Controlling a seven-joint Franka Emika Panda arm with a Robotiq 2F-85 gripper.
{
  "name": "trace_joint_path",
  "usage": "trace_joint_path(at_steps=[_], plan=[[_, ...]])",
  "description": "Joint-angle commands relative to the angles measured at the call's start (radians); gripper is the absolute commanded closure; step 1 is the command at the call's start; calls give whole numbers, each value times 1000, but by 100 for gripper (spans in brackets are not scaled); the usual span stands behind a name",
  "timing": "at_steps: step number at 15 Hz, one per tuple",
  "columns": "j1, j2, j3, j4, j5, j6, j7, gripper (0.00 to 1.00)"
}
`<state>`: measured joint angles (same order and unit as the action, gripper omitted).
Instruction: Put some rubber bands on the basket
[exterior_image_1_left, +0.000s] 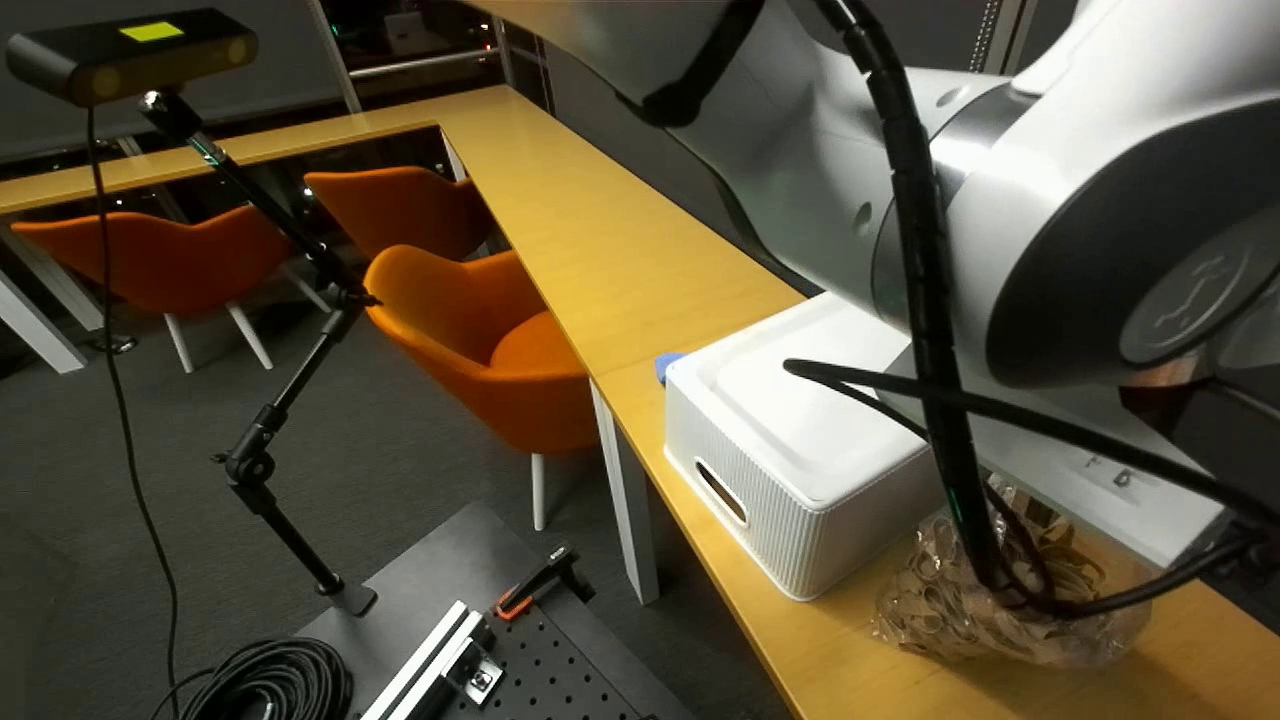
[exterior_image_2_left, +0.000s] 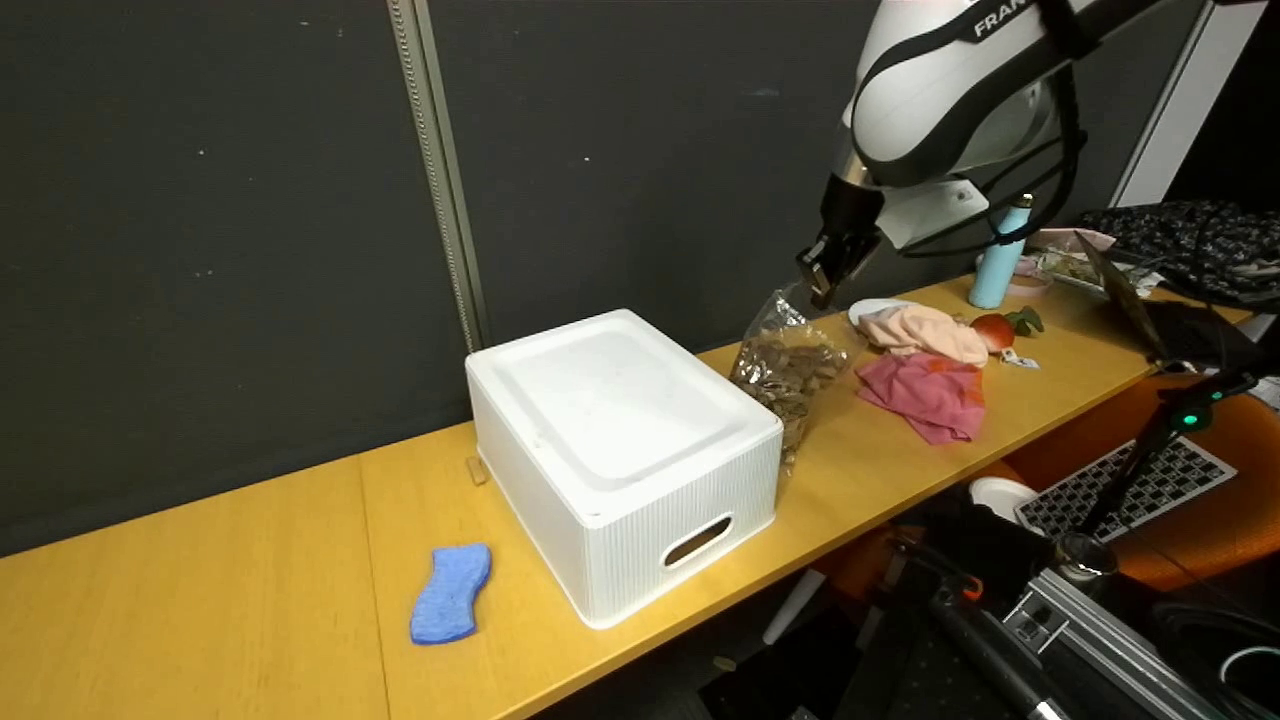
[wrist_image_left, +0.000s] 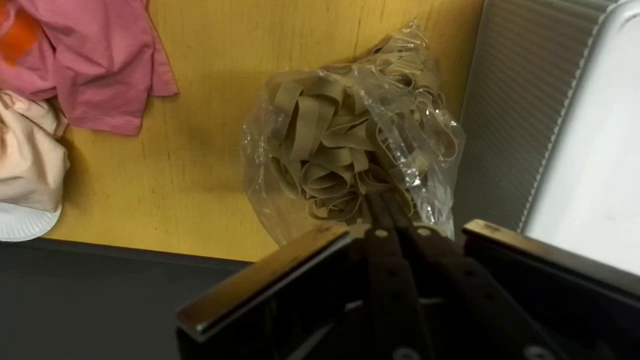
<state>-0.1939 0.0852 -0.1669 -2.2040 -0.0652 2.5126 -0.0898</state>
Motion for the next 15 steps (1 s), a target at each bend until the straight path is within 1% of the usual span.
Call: trace_joint_path(at_steps=[1,11,15], plan=[[-8,-23,-12,-3,23,-4,-25,100],[-47,139,-11,68,120,24,-92,100],[-65,216,8,95,156,38,-133,100]])
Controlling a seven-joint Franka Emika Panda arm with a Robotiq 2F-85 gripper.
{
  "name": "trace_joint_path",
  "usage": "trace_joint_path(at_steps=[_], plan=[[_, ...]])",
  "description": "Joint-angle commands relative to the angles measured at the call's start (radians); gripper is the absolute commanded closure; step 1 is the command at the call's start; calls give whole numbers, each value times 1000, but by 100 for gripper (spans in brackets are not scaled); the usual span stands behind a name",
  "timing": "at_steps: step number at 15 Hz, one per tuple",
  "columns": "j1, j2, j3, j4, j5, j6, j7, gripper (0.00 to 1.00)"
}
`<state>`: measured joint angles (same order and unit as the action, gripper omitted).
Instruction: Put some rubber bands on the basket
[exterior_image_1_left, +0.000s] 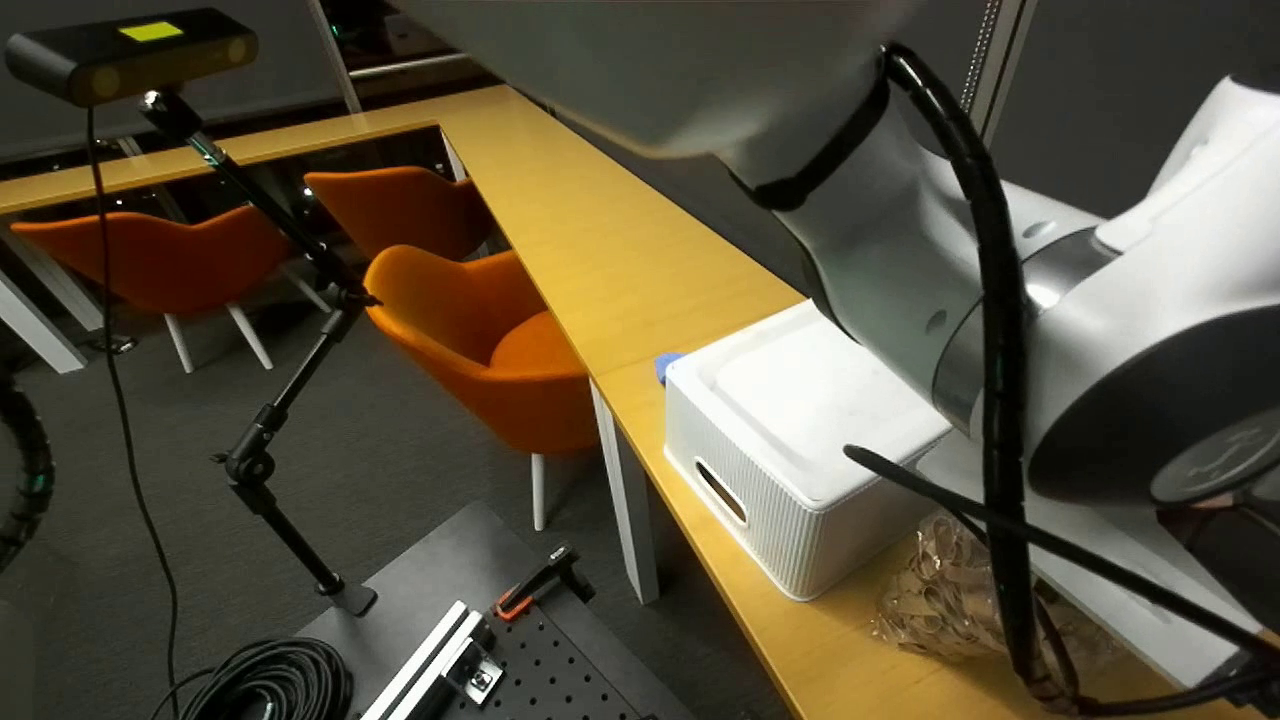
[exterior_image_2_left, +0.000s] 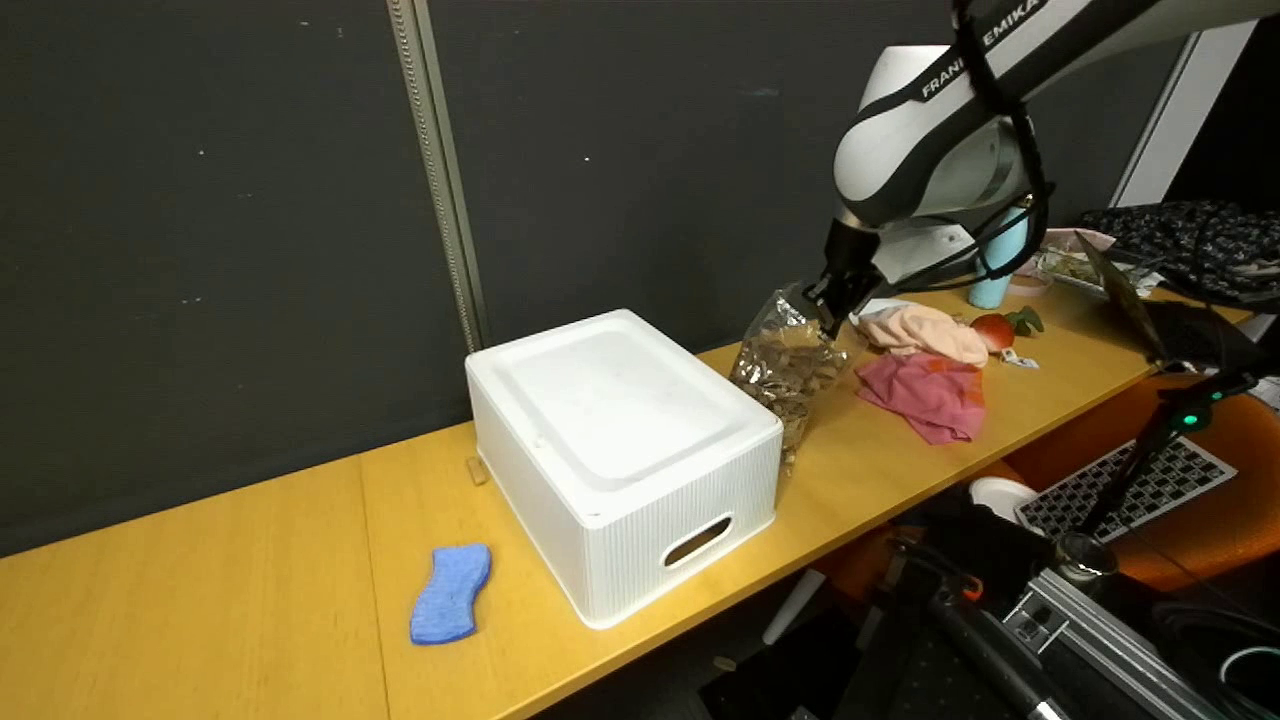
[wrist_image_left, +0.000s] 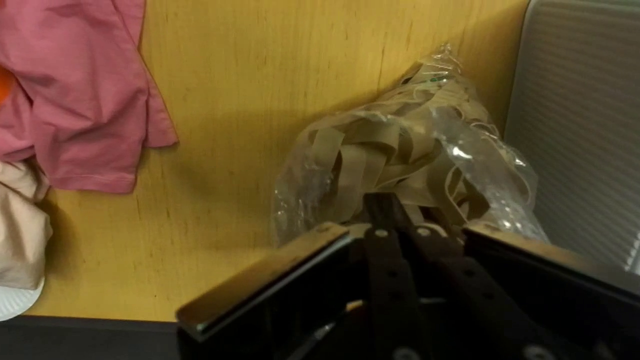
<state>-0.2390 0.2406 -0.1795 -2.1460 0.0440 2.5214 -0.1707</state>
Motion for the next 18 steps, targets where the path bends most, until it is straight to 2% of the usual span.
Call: trace_joint_path(at_steps=[1,2,3,4,11,15,18], plan=[[-22,70,27,41,52,32,-61,100],[-23,78,31,45,56,32,-65,100],[-26,82,37,48,66,30,-71,93],[-28,83,40,48,70,28,-72,73],[-42,147,68,89,96,37,-116,24],[-35,222,92,118,81,48,-119,16],[-43,247,109,134,80,52,-125,20]])
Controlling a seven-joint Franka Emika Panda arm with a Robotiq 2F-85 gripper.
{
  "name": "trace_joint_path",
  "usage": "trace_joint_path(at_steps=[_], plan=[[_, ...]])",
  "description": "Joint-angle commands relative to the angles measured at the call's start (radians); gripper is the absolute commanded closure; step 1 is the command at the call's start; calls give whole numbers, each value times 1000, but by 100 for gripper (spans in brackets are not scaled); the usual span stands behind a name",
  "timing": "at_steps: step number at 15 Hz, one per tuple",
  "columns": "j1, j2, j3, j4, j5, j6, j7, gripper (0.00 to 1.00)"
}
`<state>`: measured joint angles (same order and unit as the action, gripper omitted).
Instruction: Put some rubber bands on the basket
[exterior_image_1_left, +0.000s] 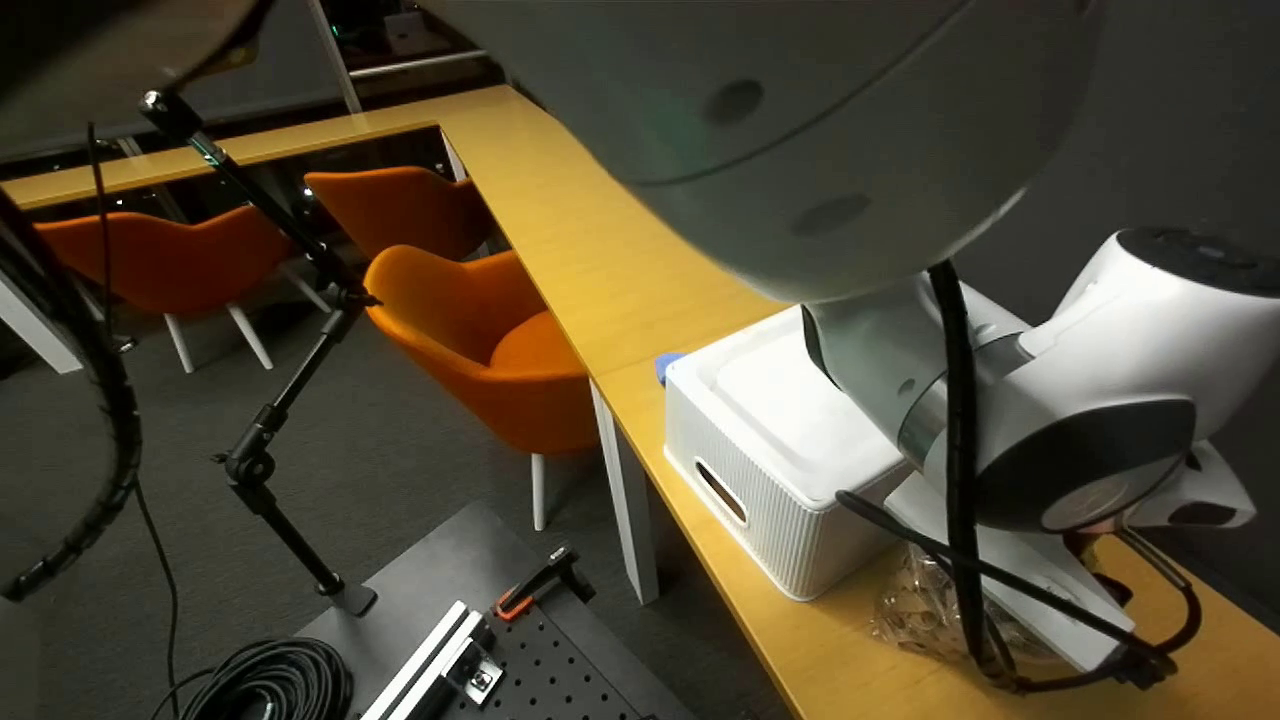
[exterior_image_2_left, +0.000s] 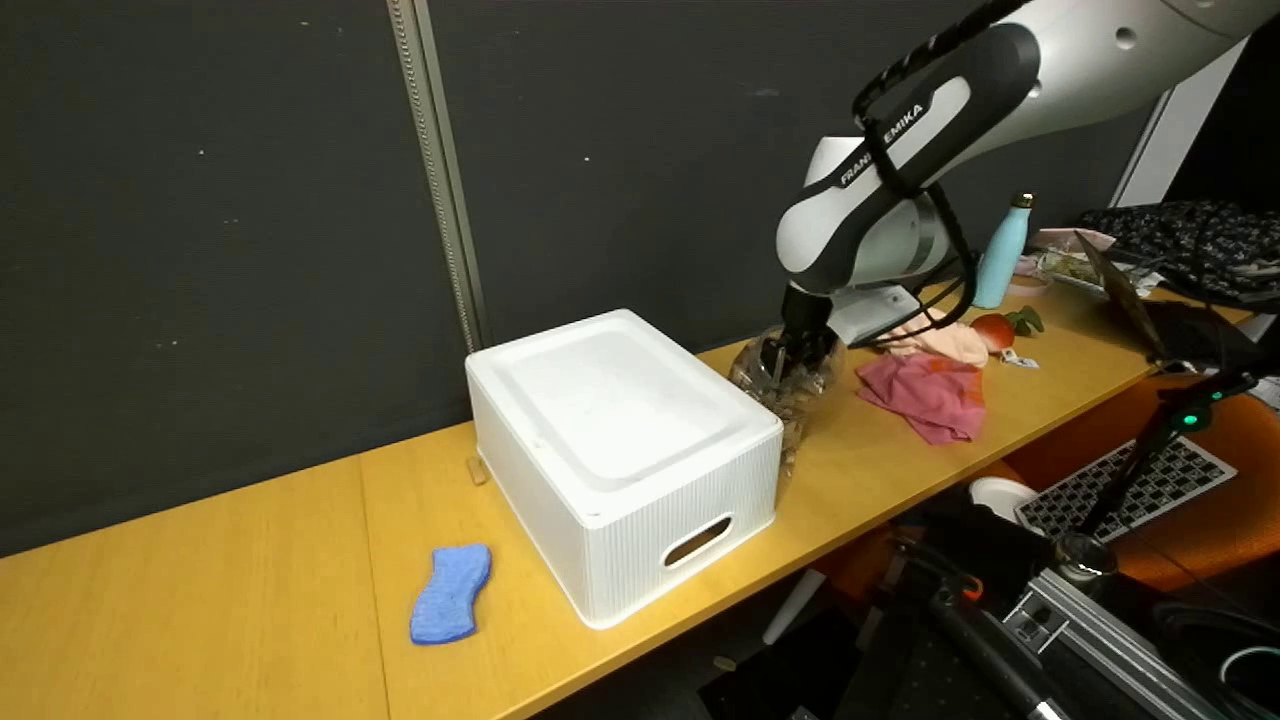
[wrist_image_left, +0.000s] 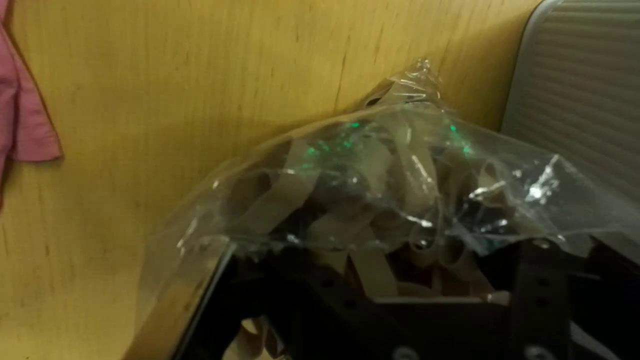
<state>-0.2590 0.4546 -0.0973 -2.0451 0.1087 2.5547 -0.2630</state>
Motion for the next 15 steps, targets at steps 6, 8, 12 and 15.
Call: trace_joint_path(at_steps=[6,8,12,15], plan=[[-43,21,40,42,27,17,-61,69],[-49,19,40,42,26,18,-65,84],[-52,-2,38,34,23,11,-65,100],[-36,-52,25,11,10,-11,-35,98]])
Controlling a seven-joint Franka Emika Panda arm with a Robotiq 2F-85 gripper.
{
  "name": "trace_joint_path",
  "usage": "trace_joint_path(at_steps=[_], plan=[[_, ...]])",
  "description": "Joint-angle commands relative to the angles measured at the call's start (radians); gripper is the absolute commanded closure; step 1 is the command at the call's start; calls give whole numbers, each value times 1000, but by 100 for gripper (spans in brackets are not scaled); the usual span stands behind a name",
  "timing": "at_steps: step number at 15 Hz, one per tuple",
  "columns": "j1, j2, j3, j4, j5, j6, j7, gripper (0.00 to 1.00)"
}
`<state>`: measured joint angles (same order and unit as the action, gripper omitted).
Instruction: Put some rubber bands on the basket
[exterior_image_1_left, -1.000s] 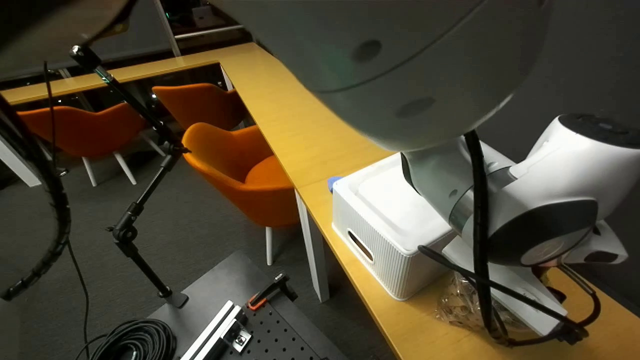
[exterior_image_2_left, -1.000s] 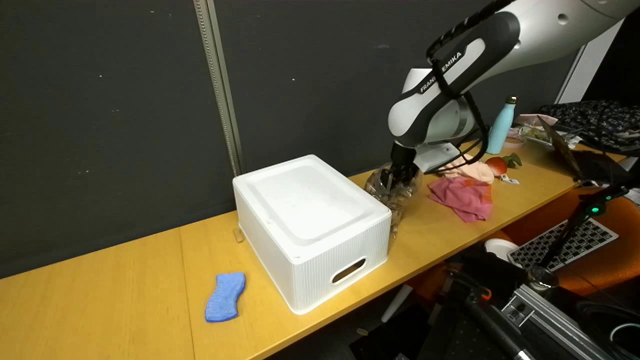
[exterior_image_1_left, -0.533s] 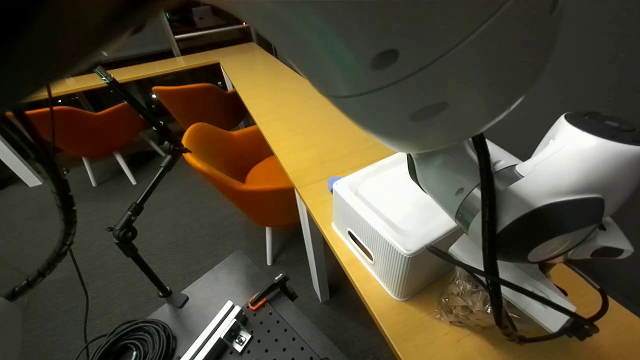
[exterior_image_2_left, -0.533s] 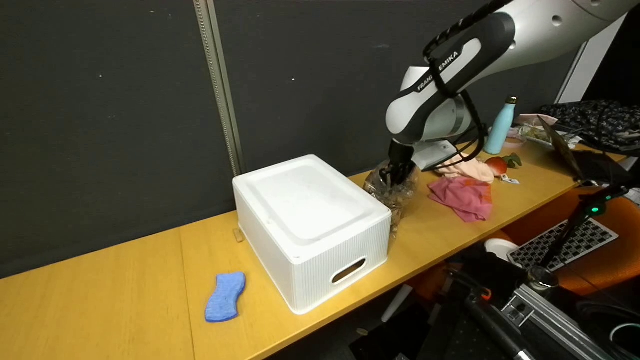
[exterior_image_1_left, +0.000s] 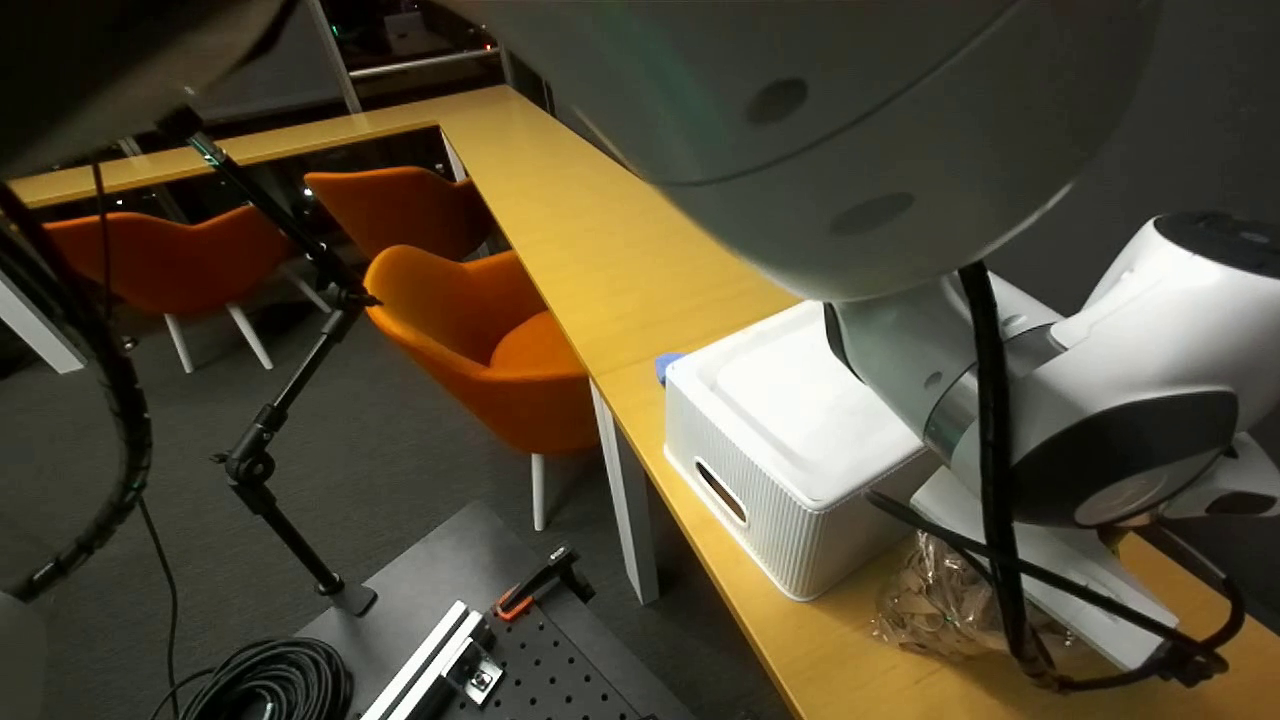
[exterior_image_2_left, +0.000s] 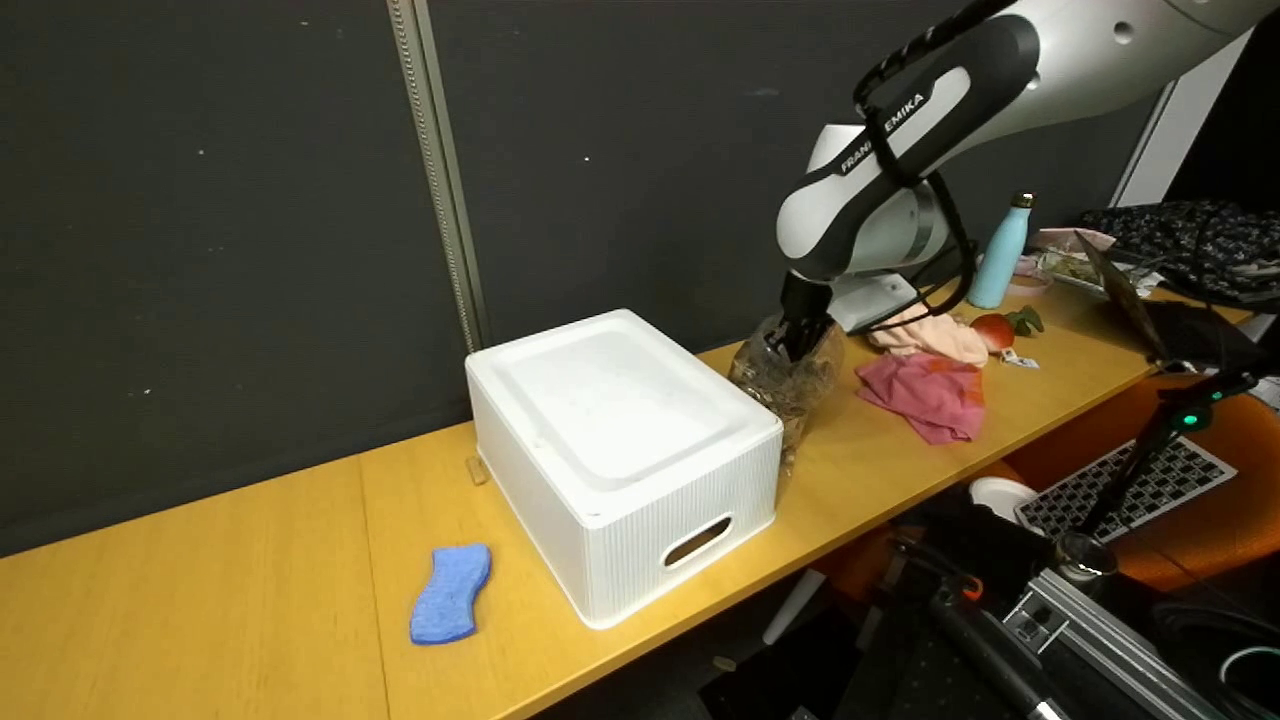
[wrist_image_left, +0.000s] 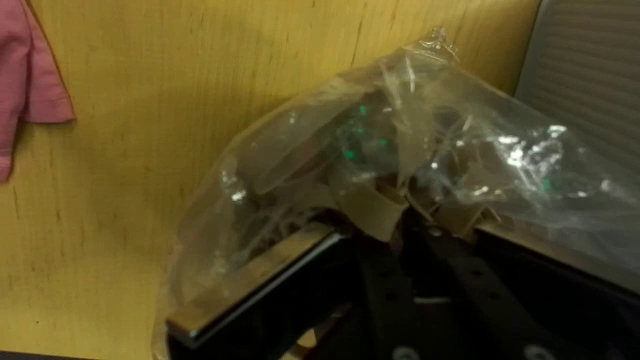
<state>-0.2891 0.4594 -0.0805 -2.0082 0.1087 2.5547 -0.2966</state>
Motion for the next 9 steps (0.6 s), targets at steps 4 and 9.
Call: trace_joint_path(at_steps=[4,9], plan=[[9,-129,-8,-44,-3,-56,32,97],[41,-222,-40,-58,-48,-100,84,97]])
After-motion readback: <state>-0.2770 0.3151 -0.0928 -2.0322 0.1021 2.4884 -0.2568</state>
